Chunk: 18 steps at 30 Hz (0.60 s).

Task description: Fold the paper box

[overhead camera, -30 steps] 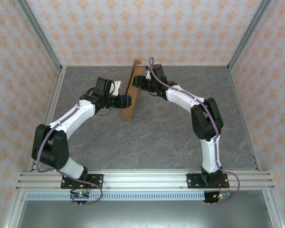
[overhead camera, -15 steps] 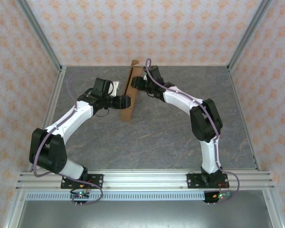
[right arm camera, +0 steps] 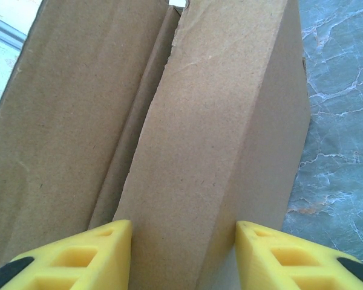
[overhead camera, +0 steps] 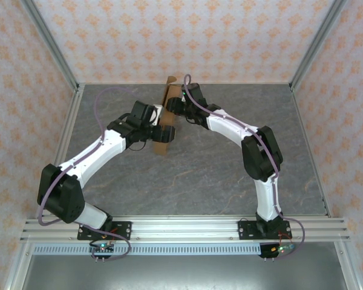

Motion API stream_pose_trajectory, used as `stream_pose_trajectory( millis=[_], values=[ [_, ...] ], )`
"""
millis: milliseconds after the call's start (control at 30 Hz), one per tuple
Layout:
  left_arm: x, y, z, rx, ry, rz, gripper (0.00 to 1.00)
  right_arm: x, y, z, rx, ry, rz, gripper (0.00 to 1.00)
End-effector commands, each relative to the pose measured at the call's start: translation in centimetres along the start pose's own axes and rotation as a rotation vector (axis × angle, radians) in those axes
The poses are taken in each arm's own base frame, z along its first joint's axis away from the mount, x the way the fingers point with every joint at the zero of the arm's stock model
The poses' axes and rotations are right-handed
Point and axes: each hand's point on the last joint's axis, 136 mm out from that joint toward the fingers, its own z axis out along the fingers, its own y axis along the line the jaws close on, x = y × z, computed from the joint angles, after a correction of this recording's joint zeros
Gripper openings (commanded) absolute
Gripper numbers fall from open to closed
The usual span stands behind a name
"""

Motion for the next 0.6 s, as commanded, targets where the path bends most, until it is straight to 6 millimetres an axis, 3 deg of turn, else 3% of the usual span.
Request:
stream_pose_trajectory(
  millis=[0, 233, 567],
  values=[
    [0.0, 0.7, 0.3, -0.078, 0.012, 0.032, 0.93, 0.8, -0.2, -0.1, 0.038, 0.031, -0.003, 0.46],
    [0.1, 1.5, 0.7, -0.198, 0.016, 0.079, 0.92, 0.7, -0.2, -0.1, 0.041, 0.029, 0.002, 0.46],
    [0.5, 1.2, 1.3, -0.248, 0.025, 0.106, 0.74, 0.7, -0.3, 0.1, 0.043, 0.03, 0.005, 0.46]
  ],
)
